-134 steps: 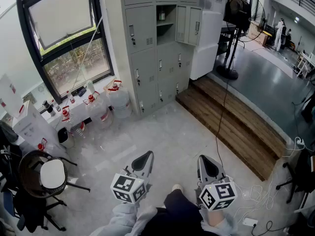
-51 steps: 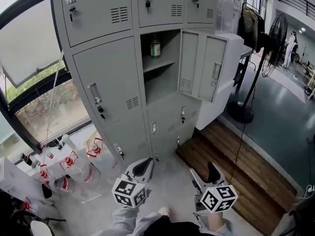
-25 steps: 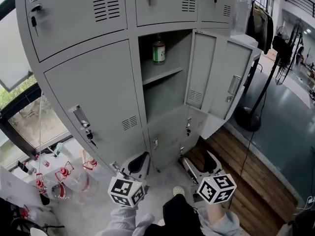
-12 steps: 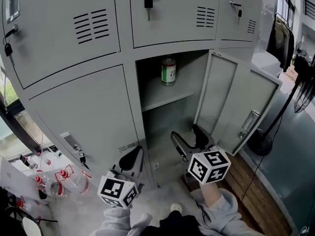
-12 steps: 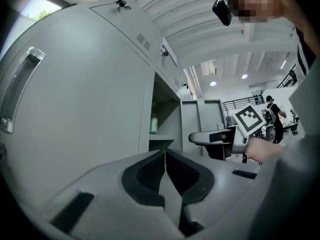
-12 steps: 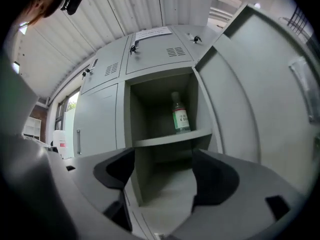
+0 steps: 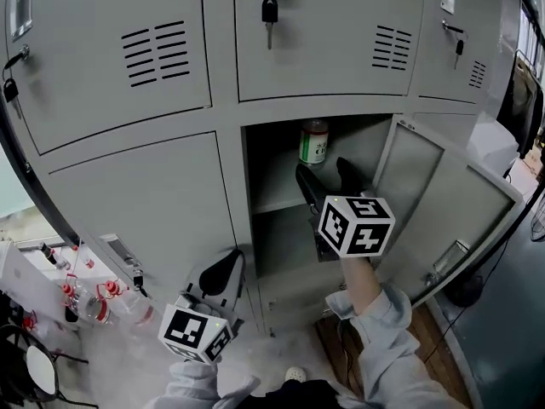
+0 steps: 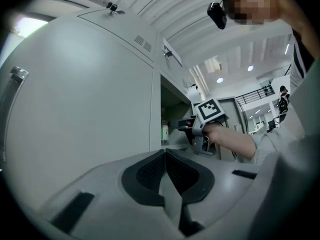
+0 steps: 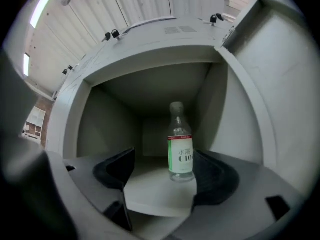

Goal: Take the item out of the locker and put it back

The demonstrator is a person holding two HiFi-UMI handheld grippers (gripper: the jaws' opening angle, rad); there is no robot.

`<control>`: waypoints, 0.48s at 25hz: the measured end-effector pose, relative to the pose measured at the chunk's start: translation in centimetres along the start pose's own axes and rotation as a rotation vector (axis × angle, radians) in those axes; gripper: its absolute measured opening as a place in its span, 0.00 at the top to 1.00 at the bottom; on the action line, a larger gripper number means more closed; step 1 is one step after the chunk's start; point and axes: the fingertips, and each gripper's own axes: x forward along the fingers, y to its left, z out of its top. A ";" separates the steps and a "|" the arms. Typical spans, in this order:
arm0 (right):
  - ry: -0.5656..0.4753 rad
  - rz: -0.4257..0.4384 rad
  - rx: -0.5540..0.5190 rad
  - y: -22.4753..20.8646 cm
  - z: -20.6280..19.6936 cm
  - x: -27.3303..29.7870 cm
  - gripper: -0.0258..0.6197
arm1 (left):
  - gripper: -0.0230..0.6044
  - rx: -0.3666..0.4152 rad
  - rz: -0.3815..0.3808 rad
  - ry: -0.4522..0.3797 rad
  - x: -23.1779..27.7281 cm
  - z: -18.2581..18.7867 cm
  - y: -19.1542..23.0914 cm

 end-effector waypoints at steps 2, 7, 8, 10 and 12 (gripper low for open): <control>-0.001 -0.002 0.007 -0.7 0.8 1.9 0.42 | 0.94 -0.010 0.015 -0.004 0.2 -0.2 0.1; -0.001 -0.044 0.013 -2.2 2.7 6.0 0.42 | 0.95 -0.010 0.067 -0.004 0.5 -0.7 0.4; 0.003 -0.051 0.004 -2.4 2.9 6.7 0.42 | 0.95 -0.010 0.078 -0.008 0.5 -0.8 0.5; 0.009 -0.056 -0.018 -2.8 3.2 8.0 0.42 | 0.95 0.002 0.102 -0.013 0.5 -0.9 0.7; 0.016 -0.055 -0.043 -3.1 3.1 9.0 0.42 | 0.94 0.009 0.121 -0.018 0.3 -1.1 0.8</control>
